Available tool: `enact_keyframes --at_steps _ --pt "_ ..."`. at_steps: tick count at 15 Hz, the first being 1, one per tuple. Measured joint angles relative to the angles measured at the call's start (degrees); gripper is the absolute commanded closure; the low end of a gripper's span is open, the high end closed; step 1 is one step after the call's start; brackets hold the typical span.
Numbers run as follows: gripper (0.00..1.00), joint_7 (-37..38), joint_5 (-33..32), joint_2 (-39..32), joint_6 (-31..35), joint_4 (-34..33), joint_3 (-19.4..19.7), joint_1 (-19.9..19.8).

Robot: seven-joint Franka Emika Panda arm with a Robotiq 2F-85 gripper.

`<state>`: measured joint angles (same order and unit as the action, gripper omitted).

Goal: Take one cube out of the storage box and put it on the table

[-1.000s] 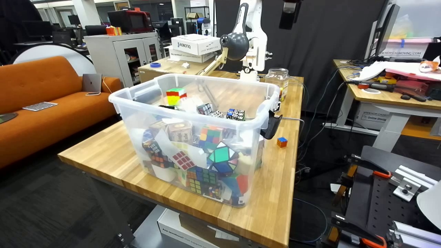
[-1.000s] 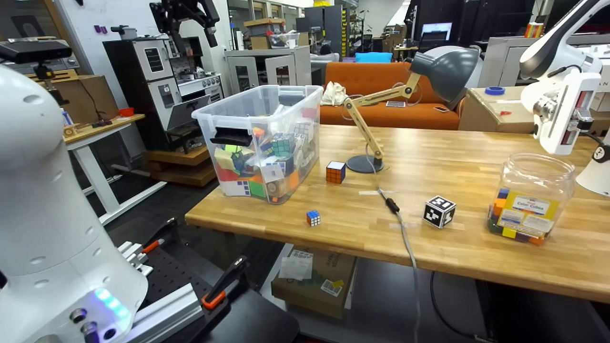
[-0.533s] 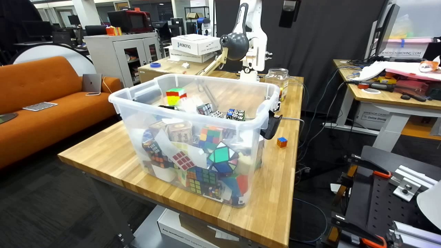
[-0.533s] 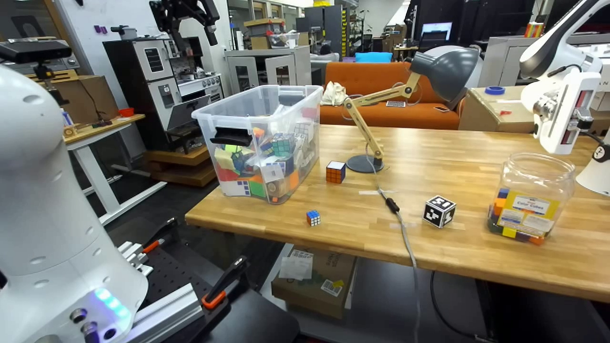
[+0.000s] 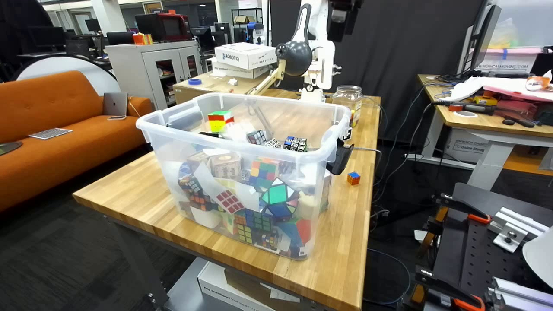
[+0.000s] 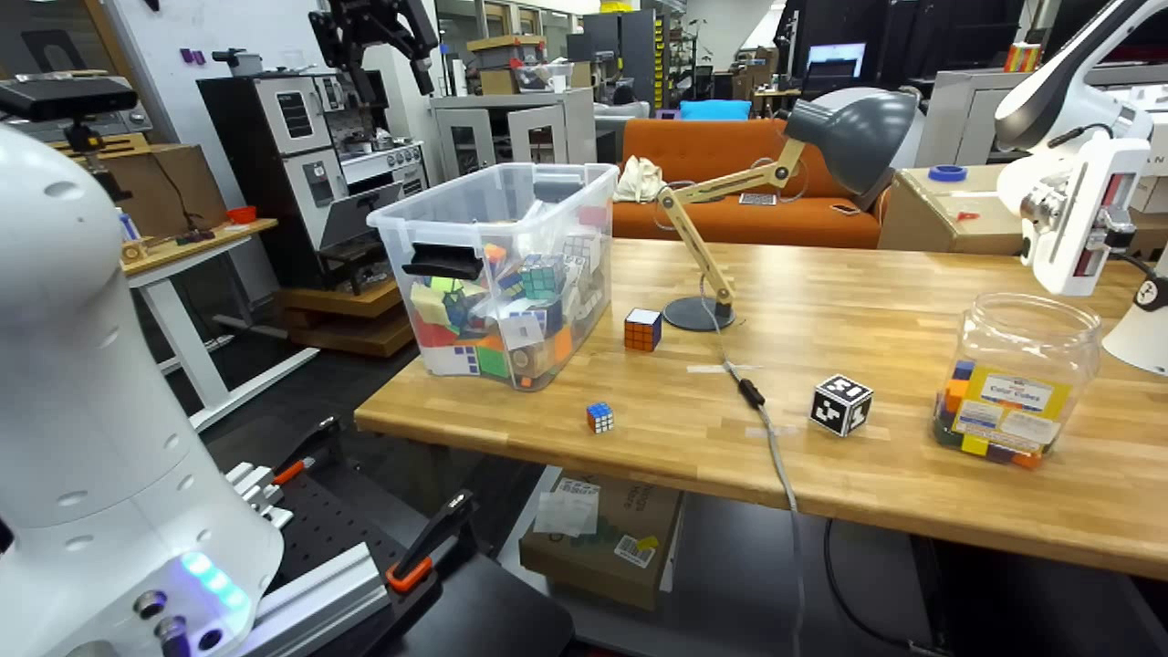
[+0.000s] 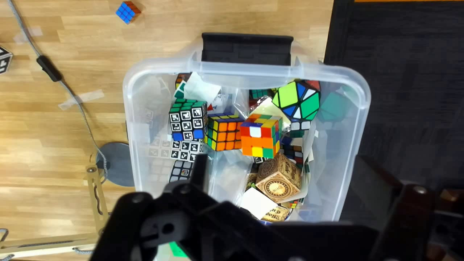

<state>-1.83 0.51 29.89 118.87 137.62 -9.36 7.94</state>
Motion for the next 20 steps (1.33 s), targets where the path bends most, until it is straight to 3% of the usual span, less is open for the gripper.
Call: enact_keyframes --at_steps 6,17,20 --pt "0.00 0.6 -0.1 -13.2 4.7 -4.7 0.0 0.0" --pt "0.00 0.8 -0.2 -13.5 4.9 -5.5 0.1 0.0" --pt "0.00 0.8 0.3 -14.2 8.1 -6.0 0.9 -0.1"
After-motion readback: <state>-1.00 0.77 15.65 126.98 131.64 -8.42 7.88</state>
